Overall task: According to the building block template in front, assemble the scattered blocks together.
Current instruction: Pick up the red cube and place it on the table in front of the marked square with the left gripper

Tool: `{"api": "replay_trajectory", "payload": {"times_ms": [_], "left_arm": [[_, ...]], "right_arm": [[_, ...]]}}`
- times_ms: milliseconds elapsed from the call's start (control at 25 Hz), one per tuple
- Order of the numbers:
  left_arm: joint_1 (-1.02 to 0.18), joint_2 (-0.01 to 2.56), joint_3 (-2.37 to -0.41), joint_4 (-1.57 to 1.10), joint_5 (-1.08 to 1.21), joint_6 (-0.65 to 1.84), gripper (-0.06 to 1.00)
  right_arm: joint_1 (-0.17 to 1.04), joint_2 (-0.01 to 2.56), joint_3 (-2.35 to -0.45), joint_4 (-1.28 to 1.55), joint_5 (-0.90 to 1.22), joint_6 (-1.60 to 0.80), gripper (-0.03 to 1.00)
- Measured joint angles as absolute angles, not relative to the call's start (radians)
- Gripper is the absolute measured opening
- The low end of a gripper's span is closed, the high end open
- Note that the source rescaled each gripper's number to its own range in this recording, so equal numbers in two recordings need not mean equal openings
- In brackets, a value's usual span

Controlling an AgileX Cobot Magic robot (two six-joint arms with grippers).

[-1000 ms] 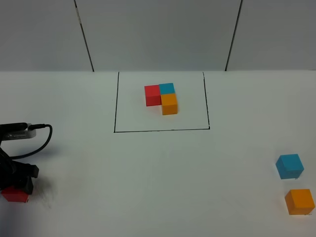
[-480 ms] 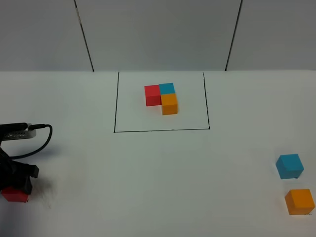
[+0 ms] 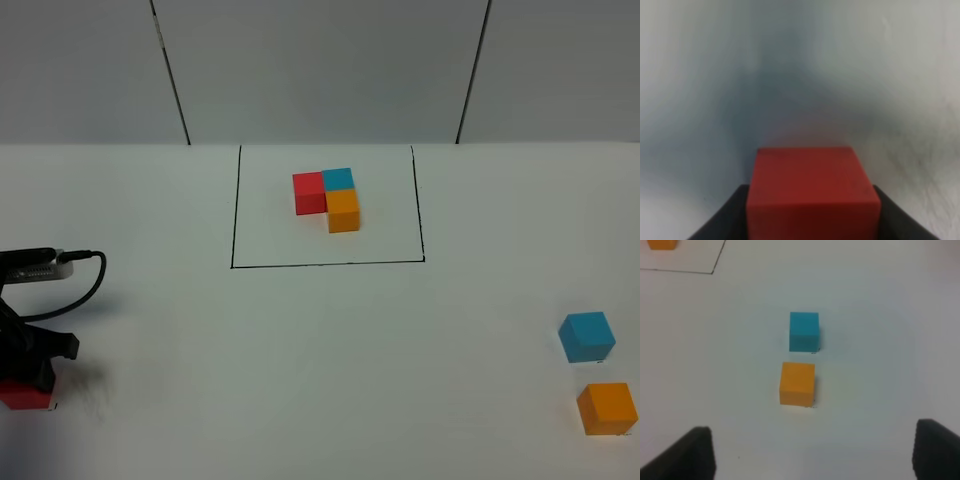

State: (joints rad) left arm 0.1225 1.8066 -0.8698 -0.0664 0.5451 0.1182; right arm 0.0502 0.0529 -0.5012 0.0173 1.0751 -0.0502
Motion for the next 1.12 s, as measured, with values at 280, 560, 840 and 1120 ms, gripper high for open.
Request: {"api": "replay_trajectory", "payload": {"times_ms": [280, 560, 840, 1120], "left_arm": [[0.122, 1.807, -0.87, -0.066, 0.481, 0.118, 0.01], [0.122, 1.807, -0.87, -0.066, 0.457, 0.118, 0.01], [0.122, 1.759, -1.007, -0.066, 0.716, 0.119, 0.01], [0.122, 1.736, -1.295, -0.127, 1.124, 0.299, 0.01]], "right_arm": [[0.05, 0.053, -0.501, 0.017, 1.075, -0.05, 0.64], [0.05, 0.053, -0.501, 0.017, 1.075, -0.05, 0.64], [0.05, 0.053, -0.501, 0.017, 1.075, -0.05, 0.64], [0.05, 0.053, -0.501, 0.017, 1.075, -0.05, 0.64]]}}
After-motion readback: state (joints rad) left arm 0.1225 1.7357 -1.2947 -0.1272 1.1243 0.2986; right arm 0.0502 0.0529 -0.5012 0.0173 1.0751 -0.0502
